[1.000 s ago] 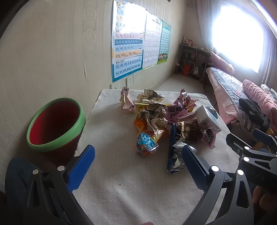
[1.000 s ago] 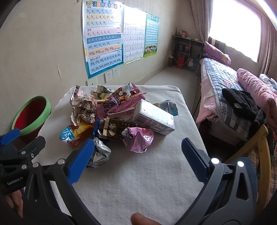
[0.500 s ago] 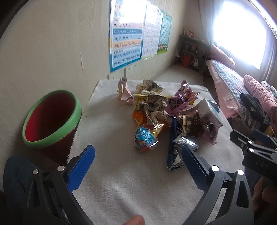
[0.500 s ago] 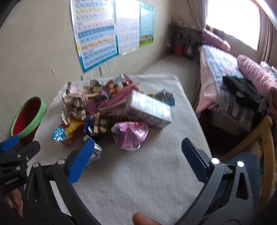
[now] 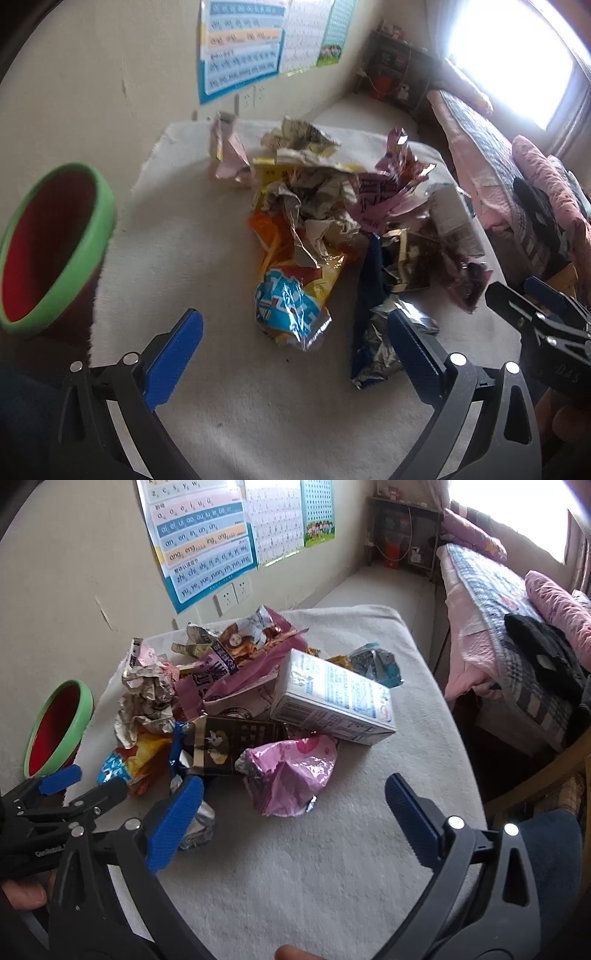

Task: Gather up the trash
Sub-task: 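Grasp the blue-orange chip bag with the left tool while the right tool grasps the pink wrapper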

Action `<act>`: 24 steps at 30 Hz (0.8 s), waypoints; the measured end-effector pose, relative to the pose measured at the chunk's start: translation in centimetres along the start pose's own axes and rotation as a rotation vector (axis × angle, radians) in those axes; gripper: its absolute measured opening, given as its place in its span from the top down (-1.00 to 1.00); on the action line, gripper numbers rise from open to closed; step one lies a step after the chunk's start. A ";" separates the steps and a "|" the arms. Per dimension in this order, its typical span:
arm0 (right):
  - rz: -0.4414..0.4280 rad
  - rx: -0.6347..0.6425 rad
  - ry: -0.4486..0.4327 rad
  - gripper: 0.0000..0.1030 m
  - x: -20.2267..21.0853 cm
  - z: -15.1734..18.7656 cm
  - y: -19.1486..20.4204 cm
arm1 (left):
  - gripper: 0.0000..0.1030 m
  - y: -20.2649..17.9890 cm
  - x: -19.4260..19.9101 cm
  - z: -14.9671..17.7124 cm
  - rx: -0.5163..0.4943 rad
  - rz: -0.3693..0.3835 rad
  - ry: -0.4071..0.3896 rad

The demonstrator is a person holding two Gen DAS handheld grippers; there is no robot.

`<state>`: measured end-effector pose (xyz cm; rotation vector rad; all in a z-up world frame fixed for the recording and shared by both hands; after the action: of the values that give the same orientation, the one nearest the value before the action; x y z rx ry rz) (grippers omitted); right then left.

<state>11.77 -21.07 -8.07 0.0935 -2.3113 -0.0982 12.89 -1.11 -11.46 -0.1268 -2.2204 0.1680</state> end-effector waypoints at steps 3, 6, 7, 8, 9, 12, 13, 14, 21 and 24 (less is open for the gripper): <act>0.005 -0.010 0.019 -0.81 -1.1 0.0 0.0 | -0.65 0.0 -1.4 0.0 -0.007 0.003 0.029; 0.005 -0.025 0.042 -0.64 -2.1 0.2 0.0 | -0.35 0.0 -2.5 0.1 -0.017 0.003 0.055; 0.003 -0.030 0.048 -0.58 -2.4 0.3 0.0 | -0.29 0.0 -2.8 0.1 -0.017 0.010 0.062; 0.004 -0.032 0.051 -0.58 -2.6 0.3 0.0 | -0.26 0.0 -3.0 0.1 -0.014 0.018 0.066; 0.004 -0.032 0.057 -0.57 -2.9 0.3 0.0 | -0.18 0.0 -3.2 0.1 -0.012 0.025 0.069; -0.004 -0.025 0.078 -0.38 -3.8 0.6 0.2 | -0.07 0.0 -3.7 0.2 -0.009 0.040 0.072; -0.006 -0.024 0.083 -0.25 -4.0 0.6 0.1 | 0.01 0.0 -3.7 0.3 -0.009 0.043 0.072; -0.006 -0.023 0.088 -0.10 -4.2 0.7 0.1 | 0.07 0.2 -3.7 0.2 -0.011 0.037 0.074; -0.036 -0.054 0.096 0.27 -4.1 1.3 -0.4 | 0.26 0.8 -3.3 0.4 0.010 0.052 0.081; -0.034 -0.054 0.093 0.48 -3.5 1.2 -0.5 | 0.28 0.5 -2.8 0.6 0.008 0.068 0.086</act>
<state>13.25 -21.16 -11.55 0.1079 -2.2126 -0.1707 14.12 -1.09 -14.10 -0.2024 -2.1311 0.2049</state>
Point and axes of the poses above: each gripper's, at about its wrist camera, not at the fingertips, and x roughly against the way its jaws point, y to its left, z to its underside, the point moved 6 cm from there along -x, roughly the way its jaws point, and after that the axes turned 7 degrees about -y, right-handed, at the moved point
